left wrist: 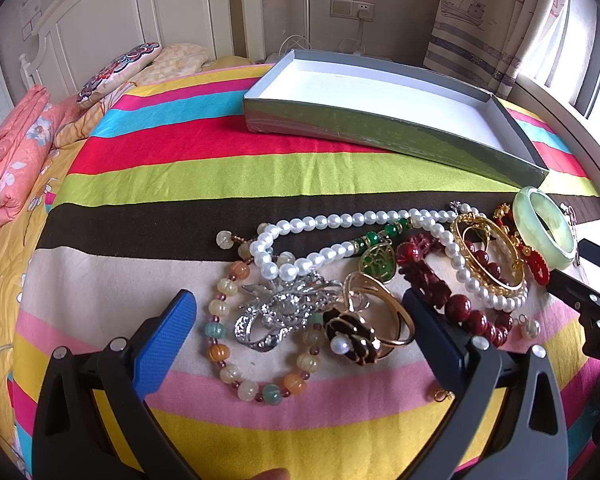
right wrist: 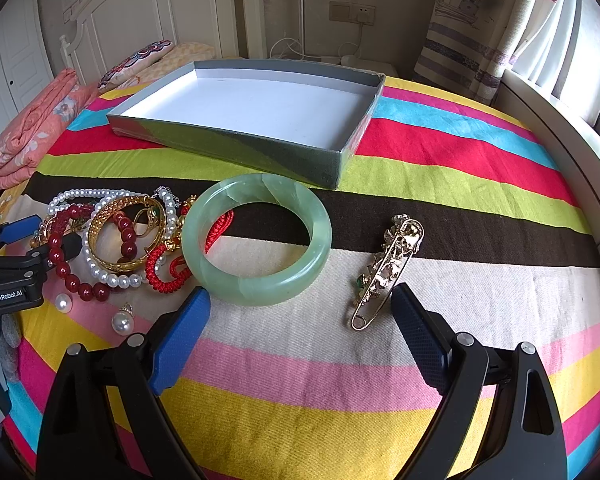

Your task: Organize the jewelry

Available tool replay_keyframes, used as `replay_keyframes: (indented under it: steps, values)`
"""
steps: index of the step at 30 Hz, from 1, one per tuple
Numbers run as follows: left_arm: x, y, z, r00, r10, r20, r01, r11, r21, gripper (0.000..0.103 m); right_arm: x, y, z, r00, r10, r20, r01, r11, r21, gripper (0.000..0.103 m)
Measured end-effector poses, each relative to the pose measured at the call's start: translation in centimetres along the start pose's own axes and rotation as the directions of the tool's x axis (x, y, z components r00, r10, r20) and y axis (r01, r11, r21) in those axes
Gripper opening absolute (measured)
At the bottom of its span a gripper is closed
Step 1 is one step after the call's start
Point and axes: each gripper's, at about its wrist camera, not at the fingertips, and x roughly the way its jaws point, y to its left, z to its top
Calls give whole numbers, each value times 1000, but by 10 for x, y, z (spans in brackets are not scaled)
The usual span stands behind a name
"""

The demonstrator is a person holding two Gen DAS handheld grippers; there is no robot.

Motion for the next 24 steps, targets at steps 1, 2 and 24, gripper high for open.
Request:
replay_keyframes:
  steps: [1,2,24]
  values:
    - [0,0,0,1000,0,0,0,1000,0,101,-1,0,0,1000,2,-6,-2,1000,-4,88]
    - [0,0,0,1000,0,0,0,1000,0,101,-1,0,0,1000,6,-13,-6,1000,-11,88]
    - [-16,2,-22,1000,6,-6,-6,1000,-7,101,-48,7,-11,975,111,191,-68,973,-220,41]
